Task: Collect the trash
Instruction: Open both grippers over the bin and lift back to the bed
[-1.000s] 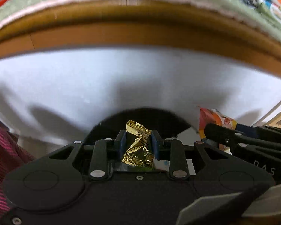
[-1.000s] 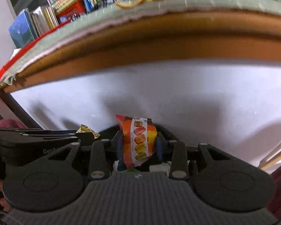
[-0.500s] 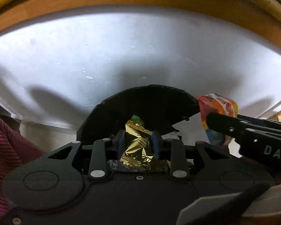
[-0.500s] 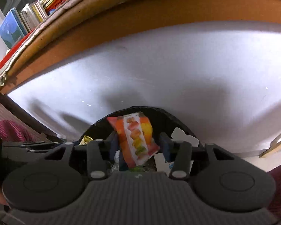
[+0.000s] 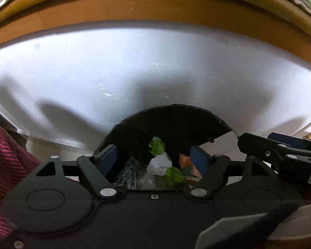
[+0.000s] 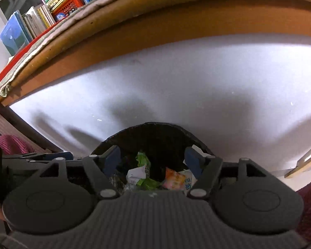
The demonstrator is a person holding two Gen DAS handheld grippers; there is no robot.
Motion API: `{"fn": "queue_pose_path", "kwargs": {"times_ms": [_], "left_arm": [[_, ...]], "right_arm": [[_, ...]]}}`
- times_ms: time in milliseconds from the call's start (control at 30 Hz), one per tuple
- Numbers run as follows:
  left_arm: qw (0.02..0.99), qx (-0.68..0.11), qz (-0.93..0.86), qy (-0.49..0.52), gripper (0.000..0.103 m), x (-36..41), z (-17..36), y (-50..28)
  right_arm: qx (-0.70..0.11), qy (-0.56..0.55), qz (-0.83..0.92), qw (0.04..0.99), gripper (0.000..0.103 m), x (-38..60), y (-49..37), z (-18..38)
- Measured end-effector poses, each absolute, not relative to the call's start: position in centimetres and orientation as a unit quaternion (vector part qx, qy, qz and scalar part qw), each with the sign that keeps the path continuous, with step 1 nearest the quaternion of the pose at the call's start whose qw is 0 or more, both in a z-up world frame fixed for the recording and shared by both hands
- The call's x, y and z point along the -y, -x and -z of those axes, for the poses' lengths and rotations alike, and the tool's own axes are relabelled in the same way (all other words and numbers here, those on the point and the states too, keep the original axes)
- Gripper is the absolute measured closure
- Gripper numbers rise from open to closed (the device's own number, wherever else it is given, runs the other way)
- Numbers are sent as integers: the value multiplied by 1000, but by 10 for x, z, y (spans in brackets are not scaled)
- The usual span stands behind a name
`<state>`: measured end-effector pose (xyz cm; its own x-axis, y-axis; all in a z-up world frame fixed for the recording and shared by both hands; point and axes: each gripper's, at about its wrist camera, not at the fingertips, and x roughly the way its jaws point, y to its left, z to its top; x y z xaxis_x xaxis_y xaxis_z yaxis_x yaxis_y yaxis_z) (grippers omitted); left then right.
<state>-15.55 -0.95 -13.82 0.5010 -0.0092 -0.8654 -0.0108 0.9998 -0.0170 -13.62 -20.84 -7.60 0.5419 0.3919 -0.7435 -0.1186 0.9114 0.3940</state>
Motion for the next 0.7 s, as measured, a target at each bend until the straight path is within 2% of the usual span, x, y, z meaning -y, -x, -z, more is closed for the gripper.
{"fn": "queue_pose_path", "kwargs": {"times_ms": [267,700], "left_arm": [[903,-429,29,-1,23,0,78,172],[954,-293,66,-8,18,-6,-37,152]], "right_arm": [[-400,-124,-176,891,20,215,141,29],[-240,-72,-181,951,11,237,111,-70]]}}
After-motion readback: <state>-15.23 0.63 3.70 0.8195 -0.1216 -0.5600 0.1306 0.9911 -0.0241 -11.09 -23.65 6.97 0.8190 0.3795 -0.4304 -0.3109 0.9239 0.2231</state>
